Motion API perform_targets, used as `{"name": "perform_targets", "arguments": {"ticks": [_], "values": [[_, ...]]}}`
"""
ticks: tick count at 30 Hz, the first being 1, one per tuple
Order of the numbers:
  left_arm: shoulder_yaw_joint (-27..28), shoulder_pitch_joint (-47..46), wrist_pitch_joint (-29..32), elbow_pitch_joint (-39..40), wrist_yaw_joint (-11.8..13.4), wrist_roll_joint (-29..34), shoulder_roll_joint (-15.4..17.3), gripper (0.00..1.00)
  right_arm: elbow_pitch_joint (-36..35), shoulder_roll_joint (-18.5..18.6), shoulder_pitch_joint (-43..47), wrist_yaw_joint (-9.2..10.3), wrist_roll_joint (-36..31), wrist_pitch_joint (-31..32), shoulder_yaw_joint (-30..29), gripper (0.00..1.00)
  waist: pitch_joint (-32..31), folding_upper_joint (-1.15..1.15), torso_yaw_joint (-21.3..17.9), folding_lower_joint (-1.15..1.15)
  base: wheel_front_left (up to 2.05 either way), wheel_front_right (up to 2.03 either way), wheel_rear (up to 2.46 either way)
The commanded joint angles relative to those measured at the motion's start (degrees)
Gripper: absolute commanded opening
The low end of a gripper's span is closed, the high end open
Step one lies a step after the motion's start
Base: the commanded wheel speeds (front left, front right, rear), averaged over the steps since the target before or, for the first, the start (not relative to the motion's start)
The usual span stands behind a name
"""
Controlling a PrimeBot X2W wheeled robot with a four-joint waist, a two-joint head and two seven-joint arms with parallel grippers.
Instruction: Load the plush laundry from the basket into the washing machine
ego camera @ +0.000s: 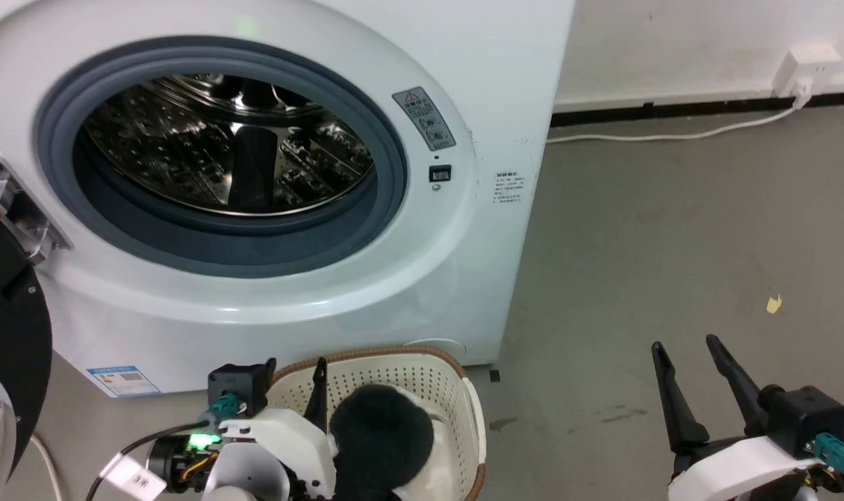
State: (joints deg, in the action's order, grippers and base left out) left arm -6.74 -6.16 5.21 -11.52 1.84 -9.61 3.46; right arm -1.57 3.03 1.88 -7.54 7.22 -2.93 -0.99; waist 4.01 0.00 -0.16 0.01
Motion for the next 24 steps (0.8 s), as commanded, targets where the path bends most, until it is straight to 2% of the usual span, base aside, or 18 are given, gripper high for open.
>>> {"name": "perform_targets", "arguments": {"ticks": [1,16,24], "values": [[-0.5,-1.5,1.3,-1.9,-0.1,-1.0,0.3,1.00,-0.5,-0.1,0.0,0.02,0.7,-0.6,-0.2,1.00,1.0,0.00,-0.2,0.00,0.00,0.00,0.00],[-3.9,-8.9,8.5,-13.4,0.9,-4.6,0.0,1.00,-3.0,-0.1,-2.7,0.03,2.5,-2.3,-2.0,1.00,8.4,0.00,-2.1,0.00,0.00,0.00,0.00],[-5.9,-12.8,10.4,-18.4,1.2,-5.1,0.6,1.00,-5.7,-0.1,-4.2,0.03,3.6,-2.7,-3.1,1.00,13.1,0.00,-2.7,0.00,0.00,0.00,0.00]]}}
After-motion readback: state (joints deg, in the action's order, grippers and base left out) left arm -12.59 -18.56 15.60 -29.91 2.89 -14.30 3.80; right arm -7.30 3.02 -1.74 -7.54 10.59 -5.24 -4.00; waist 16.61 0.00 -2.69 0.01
